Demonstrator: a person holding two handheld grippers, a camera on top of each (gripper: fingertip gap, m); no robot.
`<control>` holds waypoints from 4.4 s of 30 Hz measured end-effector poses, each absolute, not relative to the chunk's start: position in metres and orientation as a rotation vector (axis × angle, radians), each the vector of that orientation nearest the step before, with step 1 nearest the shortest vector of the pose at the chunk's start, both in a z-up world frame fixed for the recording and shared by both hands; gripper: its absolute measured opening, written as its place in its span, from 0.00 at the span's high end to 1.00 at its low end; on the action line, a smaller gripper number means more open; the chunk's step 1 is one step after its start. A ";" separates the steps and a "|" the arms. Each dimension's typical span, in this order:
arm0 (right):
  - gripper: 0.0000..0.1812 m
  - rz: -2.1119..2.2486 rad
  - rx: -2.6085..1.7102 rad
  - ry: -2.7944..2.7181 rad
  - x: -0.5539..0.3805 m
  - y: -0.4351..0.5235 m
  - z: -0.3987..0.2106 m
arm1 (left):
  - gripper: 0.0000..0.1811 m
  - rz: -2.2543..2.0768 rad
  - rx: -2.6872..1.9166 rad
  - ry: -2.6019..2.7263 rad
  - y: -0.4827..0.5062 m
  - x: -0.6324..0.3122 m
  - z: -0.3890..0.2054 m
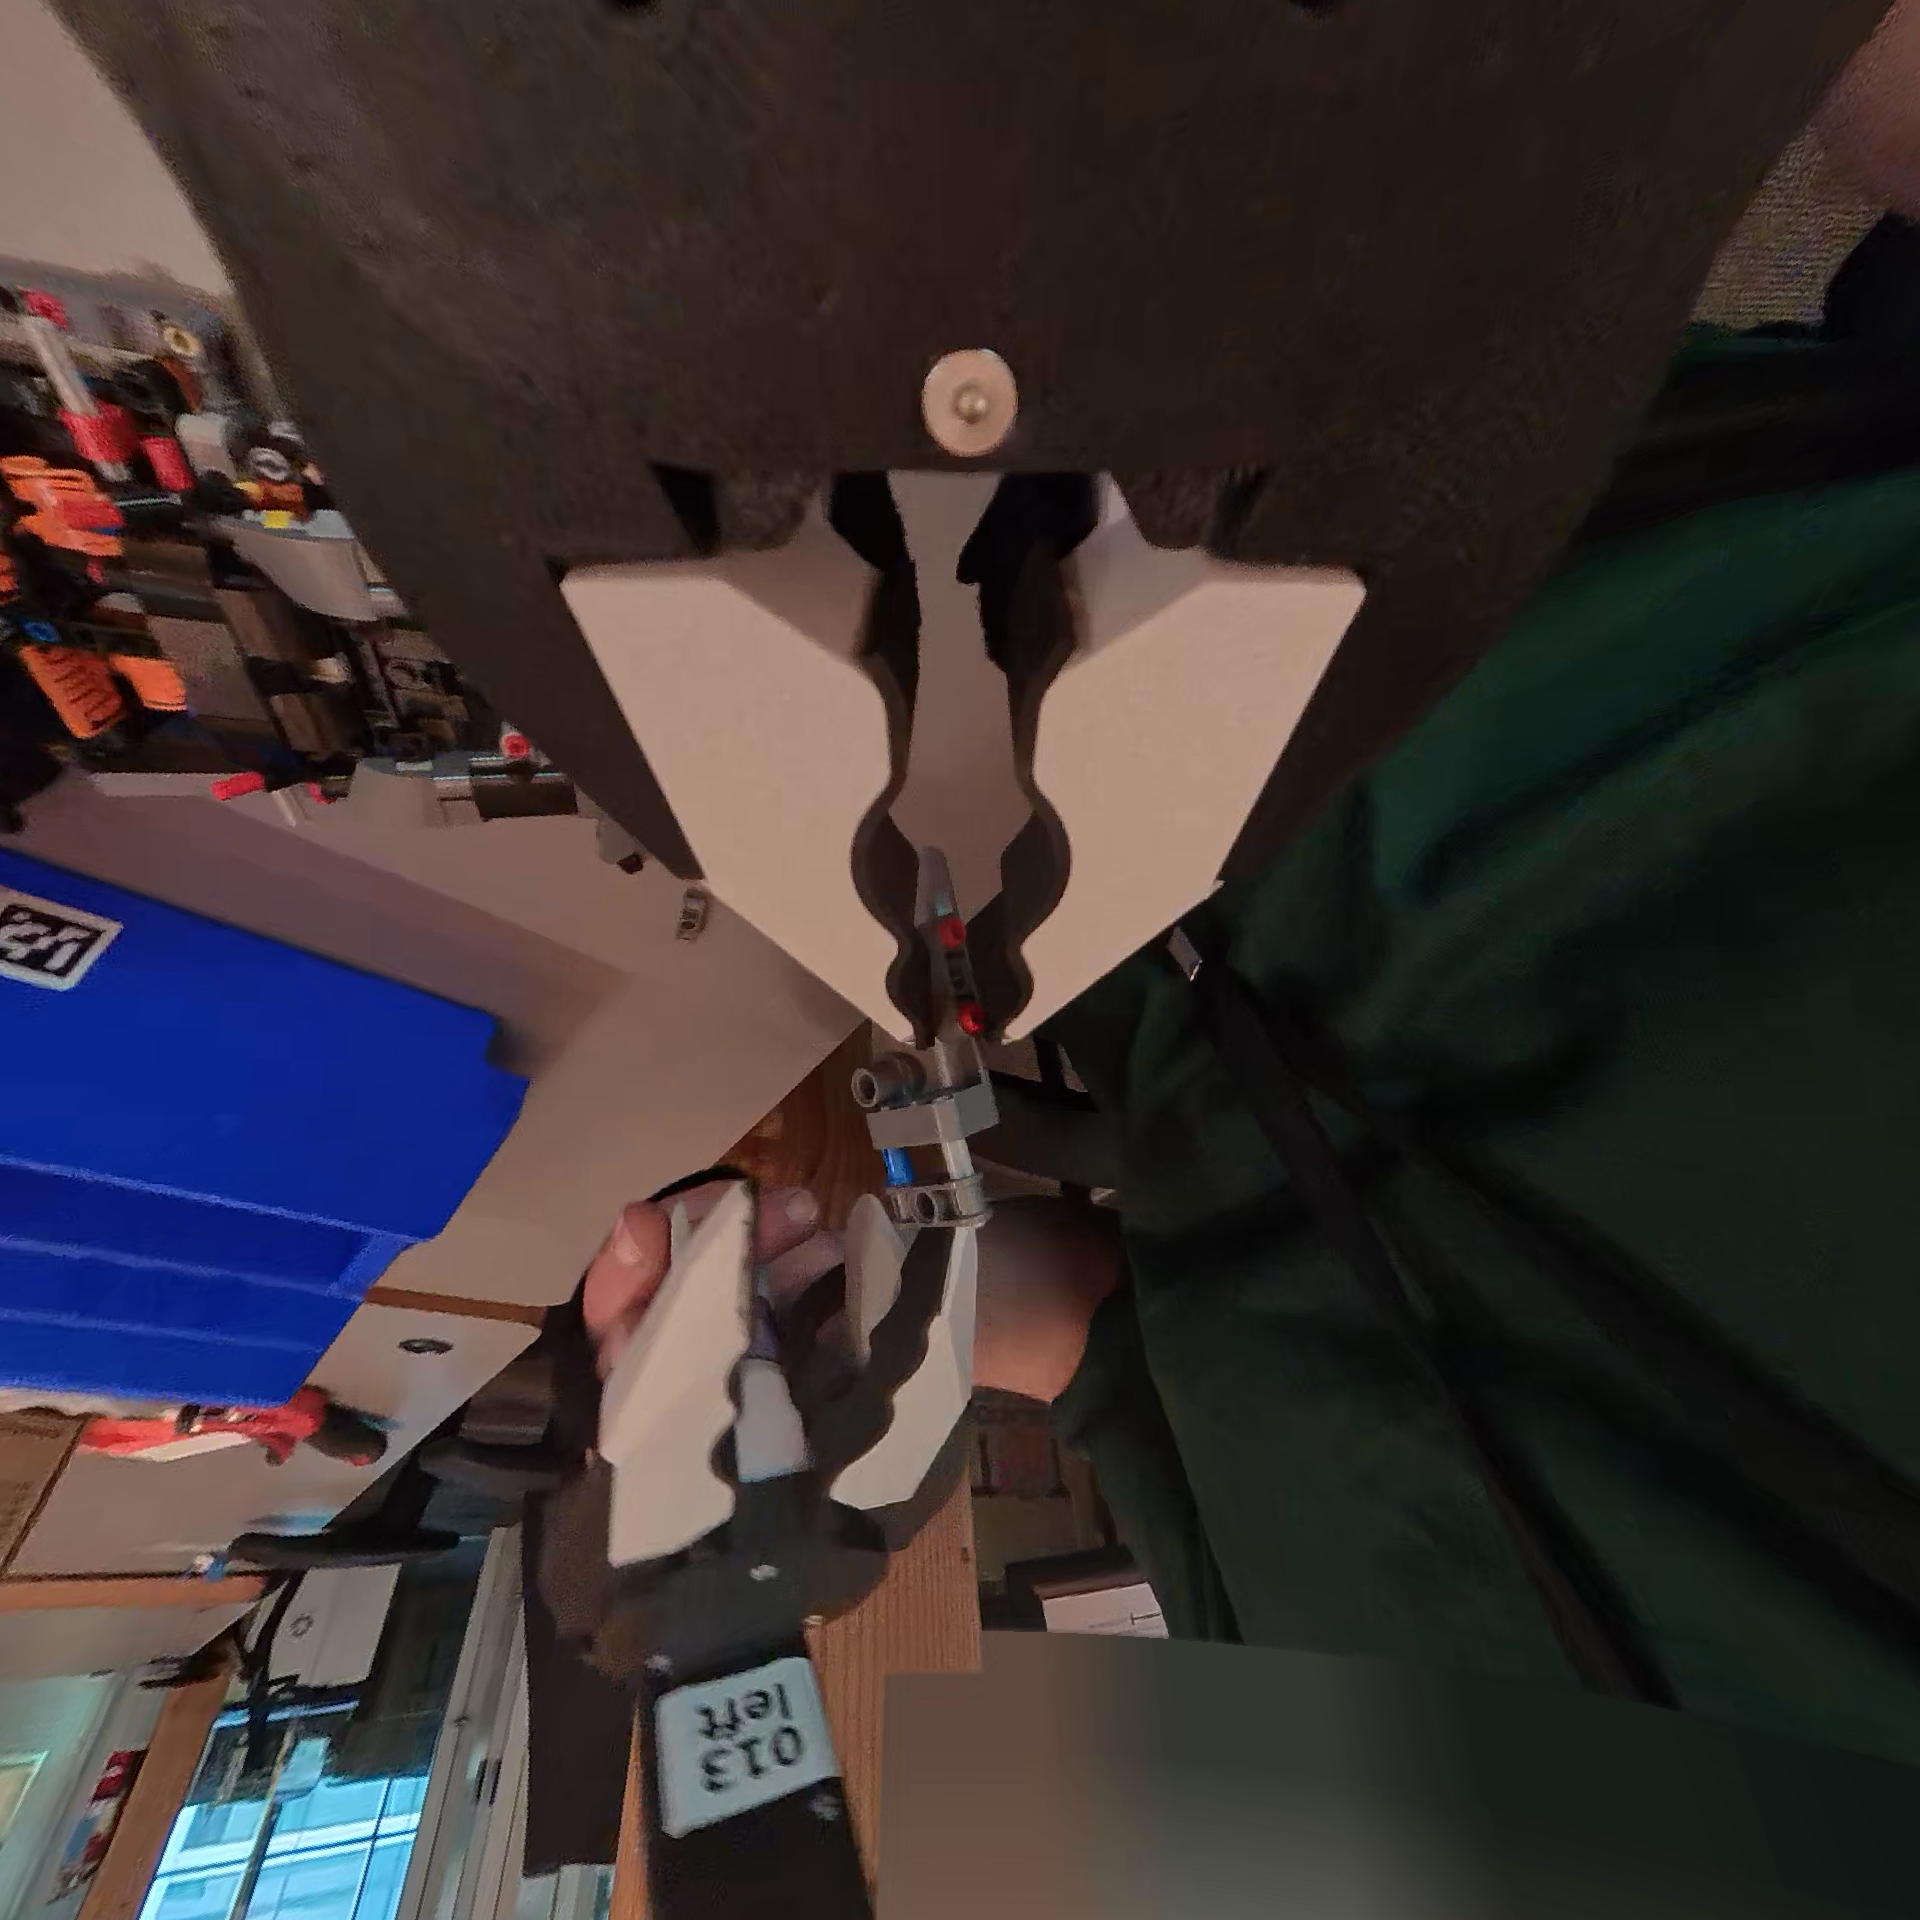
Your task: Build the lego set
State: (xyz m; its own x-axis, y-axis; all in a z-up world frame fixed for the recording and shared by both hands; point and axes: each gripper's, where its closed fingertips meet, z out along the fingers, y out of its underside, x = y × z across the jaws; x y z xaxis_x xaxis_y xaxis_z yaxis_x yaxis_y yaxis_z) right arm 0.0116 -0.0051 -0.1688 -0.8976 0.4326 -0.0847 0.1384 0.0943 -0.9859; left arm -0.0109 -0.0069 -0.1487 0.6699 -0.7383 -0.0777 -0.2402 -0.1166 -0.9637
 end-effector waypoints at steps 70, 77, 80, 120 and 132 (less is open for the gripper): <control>0.86 1.699 -0.814 -1.871 0.011 -0.001 -0.133 | 0.83 -0.241 -1.606 0.871 0.016 0.014 -0.137; 0.93 1.812 -0.828 -1.828 0.012 0.004 -0.134 | 0.82 -0.226 -1.662 0.980 0.015 0.019 -0.140; 0.90 1.782 -0.849 -1.826 0.010 0.004 -0.135 | 0.82 -0.204 -1.688 1.024 0.016 0.017 -0.142; 0.92 1.927 -0.834 -1.499 0.023 0.014 -0.136 | 0.82 -0.587 -1.649 0.784 0.024 0.029 -0.129; 0.96 1.889 -0.821 -1.490 0.024 0.018 -0.135 | 0.83 -0.664 -1.639 0.714 0.024 0.029 -0.126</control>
State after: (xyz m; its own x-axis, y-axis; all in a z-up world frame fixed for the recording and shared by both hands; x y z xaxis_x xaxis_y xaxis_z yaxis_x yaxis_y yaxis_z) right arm 0.0242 0.0178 -0.1354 -0.6349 0.7651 -0.1075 -0.0736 -0.1984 -0.9774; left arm 0.0292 0.0239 -0.1259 0.6527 -0.7563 0.0444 -0.0991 -0.1434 -0.9847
